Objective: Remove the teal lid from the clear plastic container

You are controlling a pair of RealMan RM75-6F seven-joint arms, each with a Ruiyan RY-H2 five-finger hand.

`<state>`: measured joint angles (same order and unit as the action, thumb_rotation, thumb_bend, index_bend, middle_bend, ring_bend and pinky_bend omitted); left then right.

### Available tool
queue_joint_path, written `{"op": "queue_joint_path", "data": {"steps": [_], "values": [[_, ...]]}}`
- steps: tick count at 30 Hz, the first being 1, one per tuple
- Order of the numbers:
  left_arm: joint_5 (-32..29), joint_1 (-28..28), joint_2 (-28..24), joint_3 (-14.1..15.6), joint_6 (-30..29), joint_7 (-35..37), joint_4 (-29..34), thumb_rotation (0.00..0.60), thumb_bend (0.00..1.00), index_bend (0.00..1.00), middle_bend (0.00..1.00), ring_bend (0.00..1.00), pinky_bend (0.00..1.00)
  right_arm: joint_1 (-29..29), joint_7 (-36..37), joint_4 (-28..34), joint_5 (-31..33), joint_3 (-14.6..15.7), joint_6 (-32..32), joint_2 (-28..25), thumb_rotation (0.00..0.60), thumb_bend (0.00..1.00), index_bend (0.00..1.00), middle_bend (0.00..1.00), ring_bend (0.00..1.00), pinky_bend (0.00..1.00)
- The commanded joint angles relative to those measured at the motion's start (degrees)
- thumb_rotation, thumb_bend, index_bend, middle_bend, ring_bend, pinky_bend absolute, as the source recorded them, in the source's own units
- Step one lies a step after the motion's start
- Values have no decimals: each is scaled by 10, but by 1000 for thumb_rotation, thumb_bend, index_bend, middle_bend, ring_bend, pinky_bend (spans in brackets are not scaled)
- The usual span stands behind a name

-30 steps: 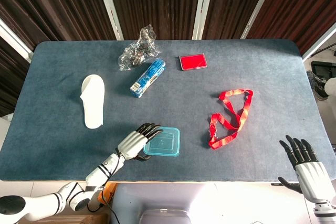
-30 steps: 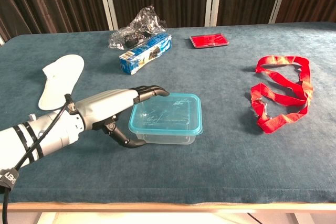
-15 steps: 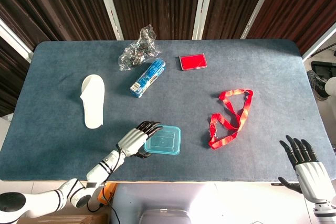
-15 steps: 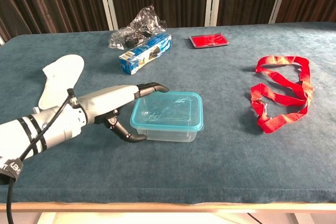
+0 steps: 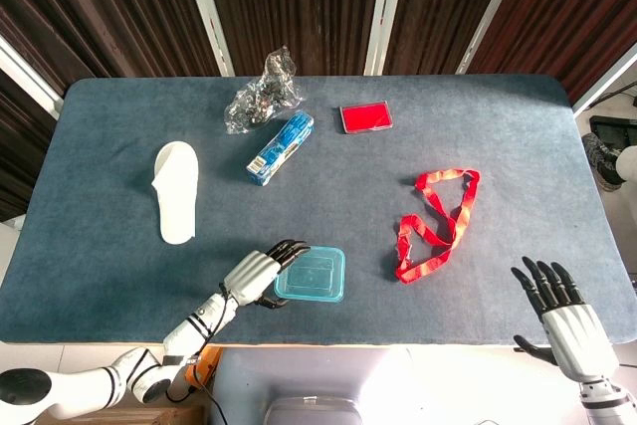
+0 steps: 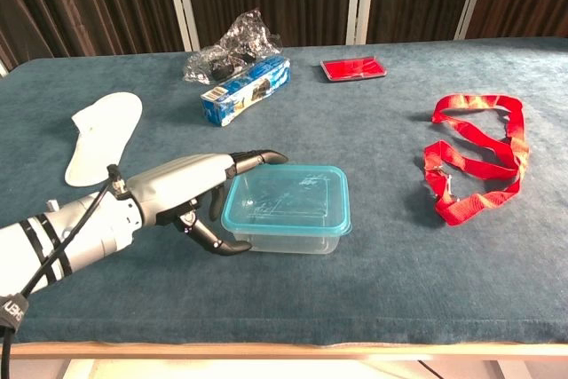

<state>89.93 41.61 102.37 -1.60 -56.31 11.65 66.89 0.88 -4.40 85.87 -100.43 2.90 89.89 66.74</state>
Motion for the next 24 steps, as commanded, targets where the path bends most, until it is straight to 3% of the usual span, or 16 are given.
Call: {"op": "queue_joint_path", "data": {"steps": [1,4,11,17,24], "values": [[8,-9,10,11,-14,-6,2,600,350,0,631,465,603,34,-28,9,-14,-13,-35,8,600,139,0,0,0,0],[16,-13,22,18,-27,-11,-5,600,350,0,644,473,610,81,-46,23,-20,-27,-92,17,600,140,37,0,0,0],[20,-18,50,19,-41,-25,-35,600,349,0,656,483,622,173,-76,10,-38,-45,-195,86,600,200,336,0,0,0],[15,-18,52,14,-45,-25,-40,600,350,0,670,497,633,221,-11,-43,-69,-35,-204,167,600,300,527,40,0,0],[14,-19,49,14,-47,-29,-36,600,348,0,673,499,634,241,-9,-76,-72,-31,-201,221,600,343,594,84,0,0]]}}
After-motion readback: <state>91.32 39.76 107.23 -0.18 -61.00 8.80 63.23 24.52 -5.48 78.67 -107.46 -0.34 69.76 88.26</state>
